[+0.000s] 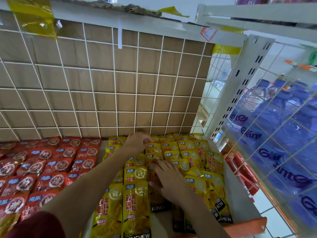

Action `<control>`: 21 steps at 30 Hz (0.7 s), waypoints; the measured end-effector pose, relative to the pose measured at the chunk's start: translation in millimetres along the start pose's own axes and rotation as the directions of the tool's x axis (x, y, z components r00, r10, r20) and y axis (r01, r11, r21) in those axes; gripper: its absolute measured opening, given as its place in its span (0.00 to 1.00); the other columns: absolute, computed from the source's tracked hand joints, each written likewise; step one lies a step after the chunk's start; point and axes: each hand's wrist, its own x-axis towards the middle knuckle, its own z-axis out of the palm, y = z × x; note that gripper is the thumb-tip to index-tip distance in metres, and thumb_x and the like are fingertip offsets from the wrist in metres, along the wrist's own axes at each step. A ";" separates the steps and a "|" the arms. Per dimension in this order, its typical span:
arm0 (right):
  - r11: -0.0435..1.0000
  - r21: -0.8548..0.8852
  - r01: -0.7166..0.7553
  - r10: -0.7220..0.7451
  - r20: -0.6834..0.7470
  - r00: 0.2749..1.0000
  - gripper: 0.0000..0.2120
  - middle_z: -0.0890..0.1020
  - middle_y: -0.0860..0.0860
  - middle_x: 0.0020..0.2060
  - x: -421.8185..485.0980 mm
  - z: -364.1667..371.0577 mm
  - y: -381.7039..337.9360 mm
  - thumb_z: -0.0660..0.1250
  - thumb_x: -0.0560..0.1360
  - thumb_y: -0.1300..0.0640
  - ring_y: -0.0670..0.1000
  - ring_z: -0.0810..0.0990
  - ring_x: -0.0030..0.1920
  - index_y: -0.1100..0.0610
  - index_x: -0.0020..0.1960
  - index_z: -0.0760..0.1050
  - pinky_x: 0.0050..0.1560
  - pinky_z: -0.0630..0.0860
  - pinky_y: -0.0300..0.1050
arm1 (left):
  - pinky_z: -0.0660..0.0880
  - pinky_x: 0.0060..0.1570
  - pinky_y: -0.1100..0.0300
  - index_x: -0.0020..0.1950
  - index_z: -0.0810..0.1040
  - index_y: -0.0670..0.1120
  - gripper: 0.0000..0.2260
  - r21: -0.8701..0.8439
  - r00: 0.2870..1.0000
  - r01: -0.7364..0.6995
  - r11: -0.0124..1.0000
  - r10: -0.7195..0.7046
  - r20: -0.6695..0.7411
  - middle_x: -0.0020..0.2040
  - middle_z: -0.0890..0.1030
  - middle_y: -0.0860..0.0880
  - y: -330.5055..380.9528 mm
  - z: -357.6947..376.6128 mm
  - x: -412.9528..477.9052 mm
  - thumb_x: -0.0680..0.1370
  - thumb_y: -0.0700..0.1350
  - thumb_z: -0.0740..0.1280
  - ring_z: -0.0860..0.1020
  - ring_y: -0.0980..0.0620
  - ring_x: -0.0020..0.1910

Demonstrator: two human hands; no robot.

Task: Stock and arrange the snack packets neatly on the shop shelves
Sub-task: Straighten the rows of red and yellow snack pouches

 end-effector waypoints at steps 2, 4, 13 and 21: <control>1.000 0.007 -0.009 0.009 0.021 1.000 0.29 0.57 0.50 0.73 -0.3 -0.7 -0.7 0.51 0.79 0.43 0.51 0.51 0.74 0.52 0.76 0.51 0.73 0.41 0.47 | 0.69 0.61 0.49 0.51 0.82 0.50 0.08 -0.032 1.000 -0.008 0.999 0.007 -0.011 0.52 0.81 0.51 -2.0 0.9 1.2 0.76 0.40 0.67 0.76 0.51 0.52; 1.000 0.010 -0.009 0.008 0.011 1.000 0.29 0.57 0.50 0.73 -0.4 -0.5 -0.5 0.51 0.79 0.43 0.51 0.51 0.74 0.52 0.76 0.51 0.73 0.40 0.46 | 0.69 0.60 0.49 0.51 0.82 0.50 0.08 -0.037 1.000 -0.010 0.999 0.009 -0.016 0.51 0.81 0.51 -3.3 1.3 1.3 0.76 0.40 0.67 0.77 0.51 0.52; 1.000 0.001 -0.001 0.001 -0.007 1.000 0.34 0.56 0.48 0.74 -2.2 1.4 3.3 0.45 0.74 0.37 0.49 0.51 0.74 0.51 0.76 0.51 0.70 0.37 0.43 | 0.70 0.59 0.51 0.52 0.82 0.48 0.08 -0.043 0.999 -0.016 0.999 0.014 -0.039 0.50 0.81 0.51 -1.8 0.6 -0.1 0.77 0.39 0.65 0.77 0.51 0.52; 1.000 -0.005 0.027 -0.027 -0.047 0.999 0.41 0.58 0.49 0.73 -2.8 6.7 3.5 0.38 0.66 0.35 0.50 0.52 0.74 0.51 0.75 0.52 0.69 0.35 0.42 | 0.69 0.60 0.49 0.52 0.81 0.49 0.08 -0.044 1.000 0.001 0.999 -0.002 -0.015 0.51 0.80 0.50 -3.5 1.1 -1.8 0.77 0.40 0.65 0.77 0.50 0.53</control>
